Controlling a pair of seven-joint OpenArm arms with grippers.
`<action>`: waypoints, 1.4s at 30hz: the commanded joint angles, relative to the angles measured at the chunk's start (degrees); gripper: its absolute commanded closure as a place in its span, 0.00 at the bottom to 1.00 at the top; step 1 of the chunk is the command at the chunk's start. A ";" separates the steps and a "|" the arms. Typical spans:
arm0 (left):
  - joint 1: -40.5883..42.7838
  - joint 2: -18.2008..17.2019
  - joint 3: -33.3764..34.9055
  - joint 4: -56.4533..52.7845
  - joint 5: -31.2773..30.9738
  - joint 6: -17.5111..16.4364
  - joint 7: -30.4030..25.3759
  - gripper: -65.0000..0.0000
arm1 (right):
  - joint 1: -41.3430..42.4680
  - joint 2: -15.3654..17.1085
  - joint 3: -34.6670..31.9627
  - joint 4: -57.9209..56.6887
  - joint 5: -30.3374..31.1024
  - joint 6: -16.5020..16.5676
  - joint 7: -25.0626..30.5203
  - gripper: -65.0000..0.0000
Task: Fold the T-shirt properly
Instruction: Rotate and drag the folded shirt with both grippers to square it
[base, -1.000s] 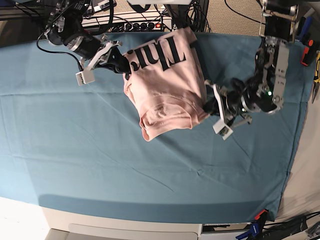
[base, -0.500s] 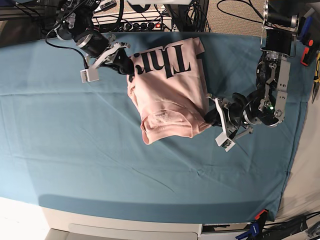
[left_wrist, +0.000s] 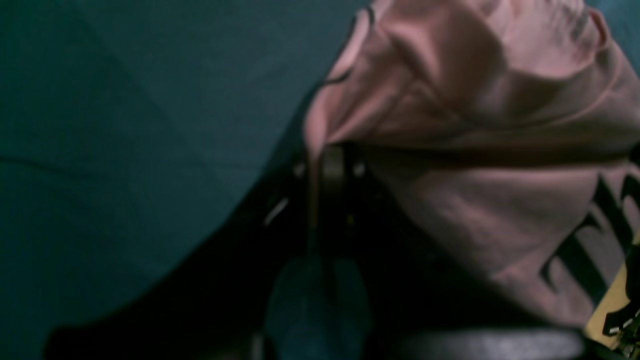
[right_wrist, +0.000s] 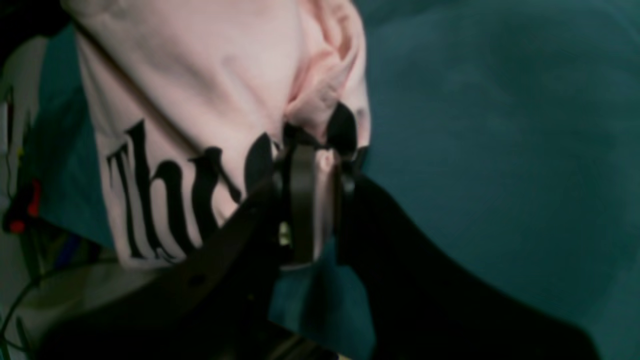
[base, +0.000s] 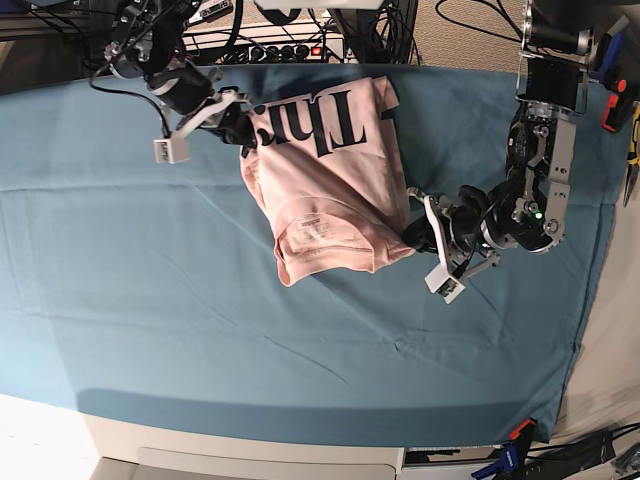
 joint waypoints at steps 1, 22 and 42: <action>-1.57 -0.46 -0.50 0.79 -0.37 0.22 -1.68 1.00 | -0.15 0.13 -0.98 0.94 0.24 0.17 0.17 1.00; -1.60 -0.46 -0.50 0.79 1.38 0.44 -3.37 1.00 | -0.52 0.15 -6.08 0.94 -1.03 0.17 -1.84 1.00; -1.70 -0.46 -0.50 0.79 2.69 0.87 -3.61 1.00 | -0.76 0.31 -13.40 0.94 -7.52 0.20 -0.07 1.00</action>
